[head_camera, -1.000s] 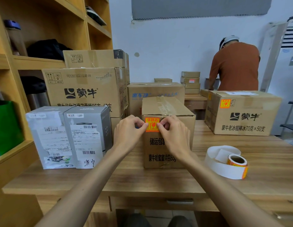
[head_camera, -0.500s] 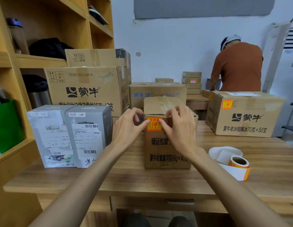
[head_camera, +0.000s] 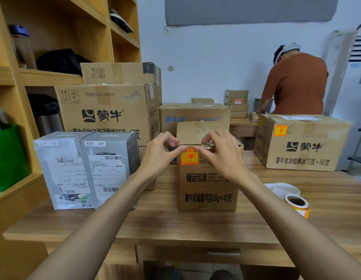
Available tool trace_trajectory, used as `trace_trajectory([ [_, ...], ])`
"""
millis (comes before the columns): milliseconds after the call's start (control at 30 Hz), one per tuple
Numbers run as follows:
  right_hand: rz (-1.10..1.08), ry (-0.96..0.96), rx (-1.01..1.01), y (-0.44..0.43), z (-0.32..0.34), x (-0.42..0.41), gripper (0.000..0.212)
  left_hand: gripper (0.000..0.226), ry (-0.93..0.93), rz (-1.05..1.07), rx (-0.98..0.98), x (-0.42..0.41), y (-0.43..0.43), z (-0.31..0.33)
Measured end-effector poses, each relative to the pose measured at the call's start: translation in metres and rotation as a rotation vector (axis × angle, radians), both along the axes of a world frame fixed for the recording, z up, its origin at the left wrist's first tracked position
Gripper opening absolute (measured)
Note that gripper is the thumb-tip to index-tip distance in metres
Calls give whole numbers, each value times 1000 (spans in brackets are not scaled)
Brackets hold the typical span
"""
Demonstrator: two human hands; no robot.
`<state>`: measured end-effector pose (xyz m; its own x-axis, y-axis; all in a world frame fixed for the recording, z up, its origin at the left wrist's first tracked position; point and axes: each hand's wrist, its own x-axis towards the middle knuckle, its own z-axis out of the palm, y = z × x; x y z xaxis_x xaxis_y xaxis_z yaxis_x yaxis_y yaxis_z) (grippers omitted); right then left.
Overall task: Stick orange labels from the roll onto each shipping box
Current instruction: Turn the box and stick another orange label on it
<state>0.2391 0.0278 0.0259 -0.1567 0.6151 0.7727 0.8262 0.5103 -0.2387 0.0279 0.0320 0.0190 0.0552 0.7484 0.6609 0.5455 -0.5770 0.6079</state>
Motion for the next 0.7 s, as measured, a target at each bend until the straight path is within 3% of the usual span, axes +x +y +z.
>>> trace_trajectory([
  [233,-17,-64,70,4,-5,-1,35,27,24,-8,25,0,4,-3],
  [400,-27,-212,103,3,-11,6,48,48,159,-11,42,-7,5,-17],
  [700,-85,-301,151,4,-19,6,56,60,285,8,109,-6,5,-23],
])
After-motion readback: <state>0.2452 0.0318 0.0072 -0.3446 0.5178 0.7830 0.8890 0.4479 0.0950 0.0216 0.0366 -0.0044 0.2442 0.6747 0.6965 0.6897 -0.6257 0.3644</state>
